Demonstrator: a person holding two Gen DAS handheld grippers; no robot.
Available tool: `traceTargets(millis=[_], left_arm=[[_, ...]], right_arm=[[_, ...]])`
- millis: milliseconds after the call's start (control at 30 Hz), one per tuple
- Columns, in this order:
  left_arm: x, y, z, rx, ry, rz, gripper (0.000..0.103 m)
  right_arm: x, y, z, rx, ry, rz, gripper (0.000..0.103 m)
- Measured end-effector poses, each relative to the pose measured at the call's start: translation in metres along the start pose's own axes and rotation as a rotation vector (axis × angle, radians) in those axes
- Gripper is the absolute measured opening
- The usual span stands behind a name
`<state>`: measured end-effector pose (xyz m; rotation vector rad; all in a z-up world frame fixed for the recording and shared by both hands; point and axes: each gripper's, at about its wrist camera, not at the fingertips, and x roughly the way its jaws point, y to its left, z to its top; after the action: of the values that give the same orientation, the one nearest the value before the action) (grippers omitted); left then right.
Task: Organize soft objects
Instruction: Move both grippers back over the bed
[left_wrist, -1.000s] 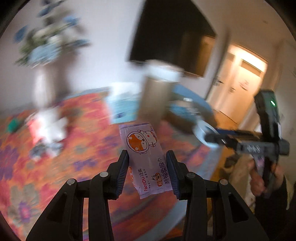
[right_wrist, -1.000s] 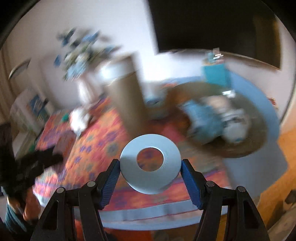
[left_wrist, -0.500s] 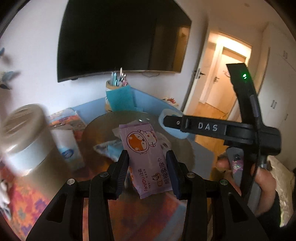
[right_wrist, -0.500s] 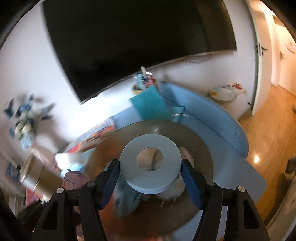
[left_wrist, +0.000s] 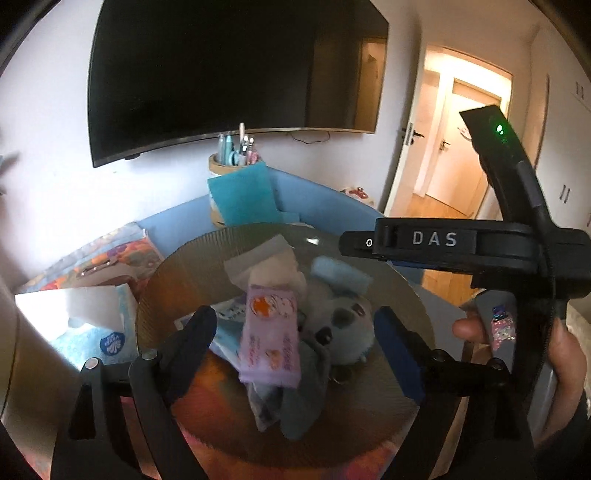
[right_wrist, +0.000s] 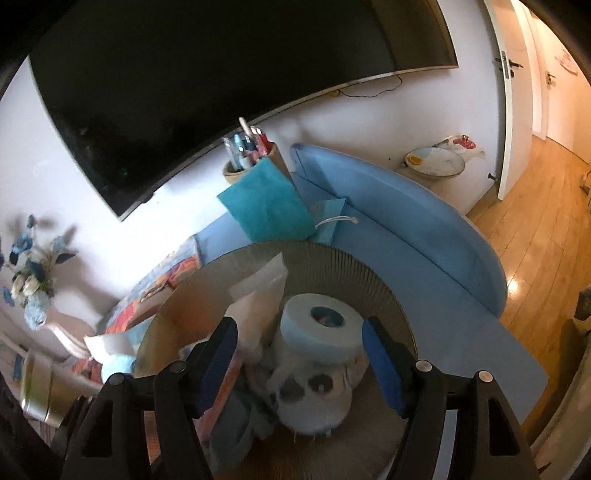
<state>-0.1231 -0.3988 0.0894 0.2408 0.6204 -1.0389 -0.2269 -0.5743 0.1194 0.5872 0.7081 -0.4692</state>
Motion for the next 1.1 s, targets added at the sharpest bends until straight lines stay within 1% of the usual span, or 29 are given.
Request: traceTargets(millis=[67, 133, 233, 333, 433, 533, 600, 700, 733, 833, 900, 1000, 1100], left_arm=[[-0.017, -0.009, -0.005, 0.027, -0.009, -0.025, 0.086], [-0.037, -0.019, -0.012, 0.064, -0.027, -0.029, 0.086], [-0.073, -0.025, -0.027, 0.109, -0.050, -0.036, 0.086], [-0.105, -0.020, -0.044, 0.119, -0.053, -0.014, 0.086], [-0.138, 0.001, -0.064, 0.101, -0.058, 0.035, 0.086], [-0.173, 0.032, -0.084, 0.059, -0.066, 0.132, 0.086], [-0.193, 0.054, -0.095, 0.027, -0.071, 0.199, 0.086], [-0.224, 0.093, -0.112, -0.034, -0.082, 0.330, 0.086], [-0.233, 0.108, -0.118, -0.061, -0.080, 0.372, 0.086], [-0.248, 0.153, -0.130, -0.146, -0.069, 0.488, 0.086], [-0.252, 0.184, -0.141, -0.191, -0.054, 0.571, 0.086], [-0.250, 0.227, -0.161, -0.255, -0.012, 0.661, 0.086], [-0.240, 0.259, -0.183, -0.302, 0.012, 0.685, 0.086]], right_arm=[[-0.020, 0.006, -0.010, -0.031, -0.031, 0.016, 0.068], [-0.038, 0.014, -0.021, -0.066, -0.059, 0.015, 0.068], [-0.064, 0.029, -0.046, -0.129, -0.061, 0.057, 0.069], [-0.080, 0.048, -0.071, -0.206, -0.052, 0.084, 0.069], [-0.093, 0.078, -0.100, -0.324, -0.030, 0.140, 0.069], [-0.106, 0.119, -0.128, -0.452, -0.011, 0.227, 0.069], [-0.109, 0.148, -0.142, -0.510, 0.000, 0.271, 0.069], [-0.108, 0.197, -0.164, -0.601, 0.026, 0.340, 0.069], [-0.104, 0.219, -0.175, -0.641, 0.043, 0.368, 0.069], [-0.085, 0.270, -0.203, -0.728, 0.082, 0.405, 0.069], [-0.066, 0.299, -0.219, -0.767, 0.115, 0.401, 0.069], [-0.031, 0.341, -0.243, -0.834, 0.130, 0.339, 0.069], [0.006, 0.373, -0.260, -0.871, 0.101, 0.277, 0.069]])
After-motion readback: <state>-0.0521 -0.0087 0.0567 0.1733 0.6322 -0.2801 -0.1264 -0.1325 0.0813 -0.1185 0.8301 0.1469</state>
